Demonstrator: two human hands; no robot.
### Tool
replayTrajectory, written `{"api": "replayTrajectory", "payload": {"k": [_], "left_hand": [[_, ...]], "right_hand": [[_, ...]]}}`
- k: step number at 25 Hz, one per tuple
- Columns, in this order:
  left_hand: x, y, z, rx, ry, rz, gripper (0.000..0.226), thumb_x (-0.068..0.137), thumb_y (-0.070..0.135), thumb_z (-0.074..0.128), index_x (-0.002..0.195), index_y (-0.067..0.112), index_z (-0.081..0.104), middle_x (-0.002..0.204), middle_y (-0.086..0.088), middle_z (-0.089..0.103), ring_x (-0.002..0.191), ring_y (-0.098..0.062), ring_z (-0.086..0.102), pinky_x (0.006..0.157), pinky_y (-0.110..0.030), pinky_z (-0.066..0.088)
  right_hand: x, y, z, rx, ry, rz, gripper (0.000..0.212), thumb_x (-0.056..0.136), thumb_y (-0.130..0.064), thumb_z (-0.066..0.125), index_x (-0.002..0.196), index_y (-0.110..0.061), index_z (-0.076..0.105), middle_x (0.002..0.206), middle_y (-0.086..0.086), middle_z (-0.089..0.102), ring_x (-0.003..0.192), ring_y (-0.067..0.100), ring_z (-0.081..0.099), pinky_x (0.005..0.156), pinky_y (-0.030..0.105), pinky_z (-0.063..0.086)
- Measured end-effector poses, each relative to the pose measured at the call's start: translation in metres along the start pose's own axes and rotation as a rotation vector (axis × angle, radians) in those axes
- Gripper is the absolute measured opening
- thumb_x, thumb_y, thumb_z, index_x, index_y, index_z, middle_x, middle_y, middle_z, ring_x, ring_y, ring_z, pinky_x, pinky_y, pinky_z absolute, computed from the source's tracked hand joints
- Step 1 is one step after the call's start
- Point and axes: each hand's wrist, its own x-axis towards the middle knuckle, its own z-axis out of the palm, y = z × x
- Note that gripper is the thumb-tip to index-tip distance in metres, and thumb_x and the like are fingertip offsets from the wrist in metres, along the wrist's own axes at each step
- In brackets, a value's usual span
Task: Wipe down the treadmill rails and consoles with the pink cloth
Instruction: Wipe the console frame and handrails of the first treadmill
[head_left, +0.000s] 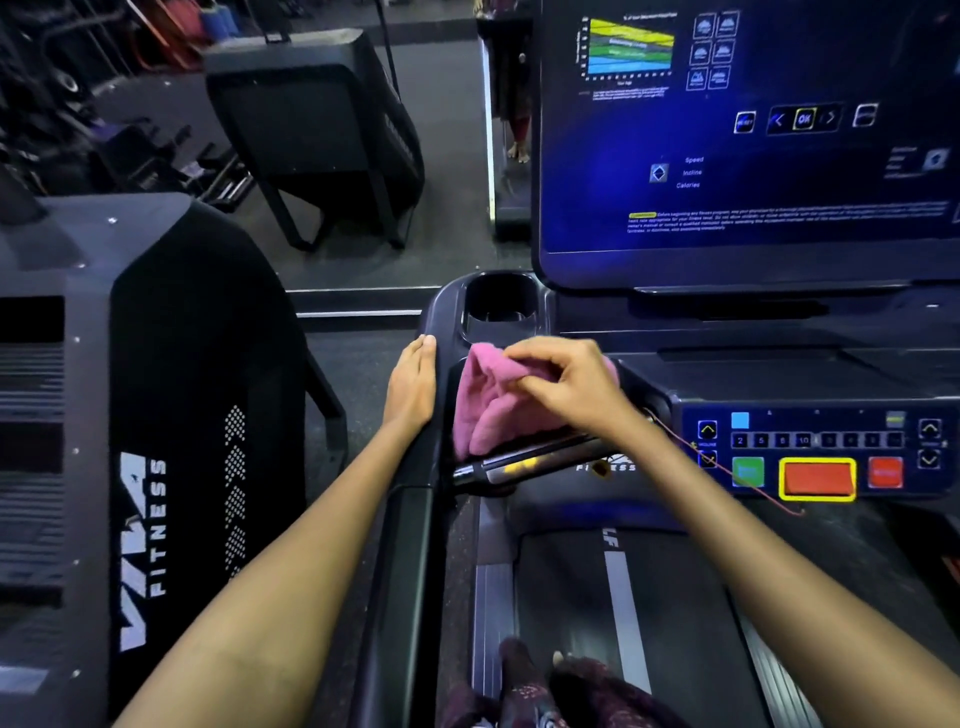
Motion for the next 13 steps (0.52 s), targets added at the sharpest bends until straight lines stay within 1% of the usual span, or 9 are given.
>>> {"api": "replayTrajectory", "payload": {"k": [2,4,6,7,9,11,13], "left_hand": [[-0.001,0.001,0.0,0.002,0.002,0.001,0.053,0.1,0.041,0.026,0.135,0.008,0.047,0.142,-0.005,0.046,0.131,-0.017,0.04,0.114,-0.03,0.024],[-0.002,0.0,0.0,0.019,-0.001,-0.002,0.053,0.1,0.042,0.025,0.135,0.008,0.046,0.142,-0.005,0.045,0.132,-0.017,0.039,0.112,-0.027,0.024],[-0.003,0.003,-0.001,0.02,-0.013,-0.009,0.054,0.099,0.043,0.025,0.135,0.009,0.046,0.142,-0.005,0.045,0.132,-0.018,0.04,0.113,-0.031,0.025],[-0.004,0.004,-0.001,0.034,-0.019,-0.002,0.053,0.099,0.043,0.025,0.133,0.009,0.047,0.142,-0.006,0.045,0.132,-0.019,0.039,0.113,-0.034,0.025],[-0.007,0.006,-0.001,0.123,-0.024,0.043,0.05,0.1,0.04,0.026,0.13,0.007,0.049,0.142,-0.009,0.044,0.133,-0.022,0.038,0.113,-0.04,0.024],[-0.011,0.008,-0.002,0.194,-0.005,0.109,0.045,0.1,0.036,0.033,0.128,0.005,0.05,0.14,-0.009,0.045,0.132,-0.023,0.039,0.113,-0.041,0.025],[-0.02,0.013,-0.003,0.134,0.027,0.205,0.038,0.097,0.032,0.041,0.121,0.006,0.055,0.131,-0.008,0.052,0.123,-0.019,0.047,0.109,-0.04,0.032]], "right_hand": [[-0.002,-0.018,-0.025,-0.011,0.002,-0.056,0.022,0.073,-0.002,0.064,0.095,0.001,0.071,0.092,-0.003,0.067,0.085,-0.013,0.056,0.081,0.005,0.041],[-0.01,-0.034,-0.044,-0.034,0.01,-0.109,0.021,0.074,-0.002,0.065,0.094,0.0,0.071,0.092,-0.004,0.065,0.086,-0.006,0.059,0.082,0.012,0.043],[-0.02,-0.047,-0.062,-0.036,0.045,-0.141,0.022,0.074,0.001,0.064,0.095,-0.002,0.07,0.094,-0.002,0.065,0.087,0.004,0.061,0.082,0.017,0.045],[-0.024,-0.053,-0.071,-0.031,0.068,-0.147,0.024,0.074,0.002,0.063,0.097,-0.005,0.069,0.094,-0.003,0.065,0.087,0.005,0.061,0.083,0.018,0.045],[-0.033,-0.062,-0.087,-0.03,0.1,-0.148,0.027,0.075,0.003,0.063,0.099,-0.009,0.066,0.095,-0.006,0.064,0.089,0.002,0.06,0.084,0.017,0.044],[-0.039,-0.066,-0.098,-0.012,0.117,-0.13,0.027,0.076,0.003,0.065,0.099,-0.011,0.065,0.095,-0.009,0.063,0.09,-0.002,0.059,0.085,0.015,0.043],[-0.045,-0.066,-0.099,0.035,0.132,-0.097,0.027,0.075,0.002,0.066,0.098,-0.013,0.065,0.095,-0.019,0.065,0.089,-0.003,0.059,0.085,0.014,0.043]]}}
